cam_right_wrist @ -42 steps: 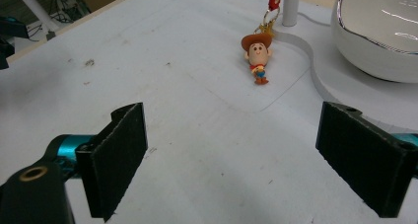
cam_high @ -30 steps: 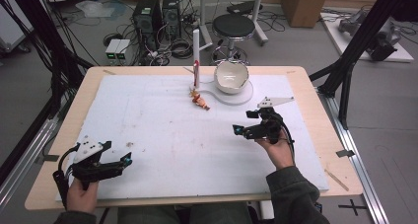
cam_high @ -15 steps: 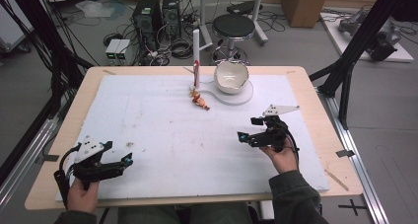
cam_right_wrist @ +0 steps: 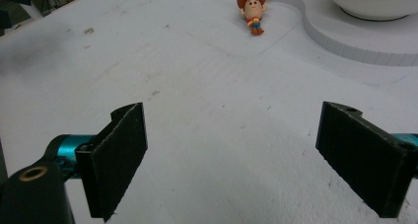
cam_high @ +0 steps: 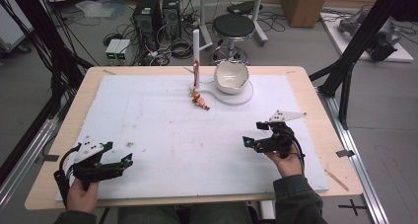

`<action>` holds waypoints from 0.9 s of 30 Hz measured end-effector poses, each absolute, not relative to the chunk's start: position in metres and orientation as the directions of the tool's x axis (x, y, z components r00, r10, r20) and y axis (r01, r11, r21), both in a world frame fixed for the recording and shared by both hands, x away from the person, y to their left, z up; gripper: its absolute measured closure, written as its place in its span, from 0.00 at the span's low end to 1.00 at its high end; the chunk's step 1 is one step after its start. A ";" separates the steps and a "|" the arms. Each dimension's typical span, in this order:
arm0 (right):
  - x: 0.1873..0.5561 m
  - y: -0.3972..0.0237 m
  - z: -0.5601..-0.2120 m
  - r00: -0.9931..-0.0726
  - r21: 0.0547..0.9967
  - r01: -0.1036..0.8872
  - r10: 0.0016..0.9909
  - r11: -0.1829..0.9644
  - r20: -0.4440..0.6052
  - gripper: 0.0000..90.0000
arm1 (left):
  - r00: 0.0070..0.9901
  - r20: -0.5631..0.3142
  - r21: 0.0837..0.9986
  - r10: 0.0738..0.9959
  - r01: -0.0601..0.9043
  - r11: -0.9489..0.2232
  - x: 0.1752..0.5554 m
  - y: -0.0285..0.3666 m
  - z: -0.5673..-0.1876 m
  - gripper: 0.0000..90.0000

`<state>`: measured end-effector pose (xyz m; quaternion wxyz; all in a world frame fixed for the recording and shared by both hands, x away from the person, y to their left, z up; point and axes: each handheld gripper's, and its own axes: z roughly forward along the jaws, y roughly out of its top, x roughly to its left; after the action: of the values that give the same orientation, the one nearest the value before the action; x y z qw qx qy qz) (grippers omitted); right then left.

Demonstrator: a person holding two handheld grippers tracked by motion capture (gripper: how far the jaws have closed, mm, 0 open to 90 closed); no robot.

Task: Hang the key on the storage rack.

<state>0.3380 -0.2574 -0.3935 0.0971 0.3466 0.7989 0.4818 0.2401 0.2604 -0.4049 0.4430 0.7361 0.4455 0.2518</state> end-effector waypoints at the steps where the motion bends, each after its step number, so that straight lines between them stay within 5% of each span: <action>1: 0.337 -0.259 -0.394 -0.740 0.836 0.462 0.648 0.295 0.180 0.12 | 0.477 -0.024 0.876 0.879 0.433 -0.211 0.240 0.260 -0.405 0.22; 27: 0.306 -0.278 -0.401 -0.728 0.850 0.453 0.662 0.270 0.177 0.12 | 0.508 -0.043 0.871 0.860 0.440 -0.216 0.241 0.258 -0.406 0.22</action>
<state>0.3059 -0.2782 -0.4010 0.1069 0.3530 0.7897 0.4903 0.2412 0.2585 -0.4062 0.4481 0.7437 0.4372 0.2343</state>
